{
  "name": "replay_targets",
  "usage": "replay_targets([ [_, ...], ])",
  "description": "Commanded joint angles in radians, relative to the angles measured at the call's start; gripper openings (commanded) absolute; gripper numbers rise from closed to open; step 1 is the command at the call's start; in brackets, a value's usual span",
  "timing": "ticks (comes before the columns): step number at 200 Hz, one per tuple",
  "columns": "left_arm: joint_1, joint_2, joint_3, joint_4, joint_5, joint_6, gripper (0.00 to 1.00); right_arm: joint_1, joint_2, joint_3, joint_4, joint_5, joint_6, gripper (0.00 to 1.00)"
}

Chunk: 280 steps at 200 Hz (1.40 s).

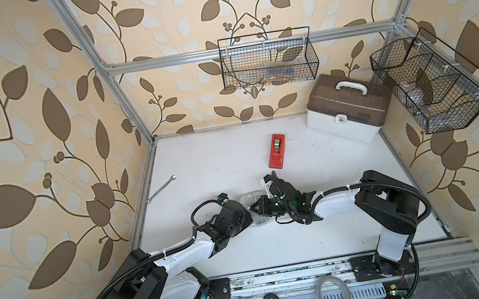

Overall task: Wrap bowls in bubble wrap
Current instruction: Stick the tape on the bubble wrap.

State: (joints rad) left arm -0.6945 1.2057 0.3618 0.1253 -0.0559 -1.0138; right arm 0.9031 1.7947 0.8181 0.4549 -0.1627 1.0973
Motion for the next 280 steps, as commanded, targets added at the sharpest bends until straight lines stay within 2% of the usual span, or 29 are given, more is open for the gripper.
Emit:
replay_targets([
  [1,-0.012,0.006,-0.031,-0.115,0.005,0.02,0.0,0.012,-0.014,0.035,-0.077,0.064,-0.041,0.09],
  [82,-0.011,-0.045,-0.03,-0.182,-0.03,0.021,0.0,0.017,-0.131,0.085,-0.296,0.118,-0.177,0.28],
  [162,-0.011,-0.028,-0.021,-0.184,-0.025,0.03,0.0,0.017,-0.199,0.073,-0.312,0.108,-0.257,0.32],
  [192,-0.011,-0.028,-0.016,-0.195,-0.017,0.04,0.0,-0.009,-0.232,0.089,-0.322,0.064,-0.417,0.33],
  [237,-0.011,-0.04,-0.018,-0.205,-0.006,0.057,0.0,-0.109,-0.278,0.111,-0.432,-0.126,-0.664,0.34],
  [280,-0.011,-0.019,0.004,-0.236,0.013,0.099,0.0,-0.162,-0.244,0.165,-0.512,-0.272,-0.88,0.39],
])
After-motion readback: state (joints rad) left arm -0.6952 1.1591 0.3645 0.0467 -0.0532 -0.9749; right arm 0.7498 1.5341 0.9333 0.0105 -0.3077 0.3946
